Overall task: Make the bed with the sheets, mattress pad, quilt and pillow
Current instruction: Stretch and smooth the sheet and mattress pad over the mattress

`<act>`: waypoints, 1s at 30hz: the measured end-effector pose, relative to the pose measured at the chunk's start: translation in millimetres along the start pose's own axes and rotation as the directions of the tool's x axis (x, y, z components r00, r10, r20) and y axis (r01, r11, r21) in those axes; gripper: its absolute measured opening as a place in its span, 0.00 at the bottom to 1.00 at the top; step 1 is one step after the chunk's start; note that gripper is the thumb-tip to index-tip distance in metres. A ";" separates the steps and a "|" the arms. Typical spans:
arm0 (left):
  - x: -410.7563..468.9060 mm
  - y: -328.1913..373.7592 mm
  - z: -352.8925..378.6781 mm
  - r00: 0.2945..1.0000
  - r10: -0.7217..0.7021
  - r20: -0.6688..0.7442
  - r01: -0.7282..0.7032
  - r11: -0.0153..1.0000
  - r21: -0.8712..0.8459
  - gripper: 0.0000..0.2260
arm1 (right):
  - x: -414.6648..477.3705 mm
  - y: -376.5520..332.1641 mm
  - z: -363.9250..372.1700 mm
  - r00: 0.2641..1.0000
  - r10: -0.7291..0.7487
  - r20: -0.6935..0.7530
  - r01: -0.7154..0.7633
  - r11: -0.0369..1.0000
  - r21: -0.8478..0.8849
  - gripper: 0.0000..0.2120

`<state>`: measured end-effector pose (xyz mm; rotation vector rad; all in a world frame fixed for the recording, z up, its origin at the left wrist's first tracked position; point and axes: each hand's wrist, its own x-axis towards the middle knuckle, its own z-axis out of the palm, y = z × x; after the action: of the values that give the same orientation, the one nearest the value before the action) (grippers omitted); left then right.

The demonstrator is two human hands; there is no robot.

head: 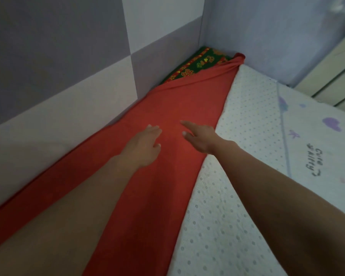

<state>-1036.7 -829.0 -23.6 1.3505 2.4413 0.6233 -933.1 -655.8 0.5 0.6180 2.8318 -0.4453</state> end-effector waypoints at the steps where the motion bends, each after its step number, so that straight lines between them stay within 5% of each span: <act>1: -7.3 7.0 -0.7 1.000 0.008 0.001 -0.008 1.000 0.013 0.24 | -11.5 3.8 -2.6 1.000 0.005 -0.009 -0.005 1.000 0.018 0.23; 17: 27.4 63.9 -5.9 0.997 0.068 0.035 -0.072 0.989 0.126 0.22 | -62.1 88.6 -22.0 0.989 0.126 -0.070 -0.109 0.971 0.213 0.21; 30: 230.6 -4.9 49.1 0.982 0.113 0.148 -0.130 0.985 0.113 0.24 | 86.7 170.6 -16.1 0.963 0.258 -0.084 -0.233 0.945 0.228 0.21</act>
<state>-1139.3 -623.5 -77.0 1.5456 2.3304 0.3953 -938.4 -470.4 -49.4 1.0565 2.7769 -0.6971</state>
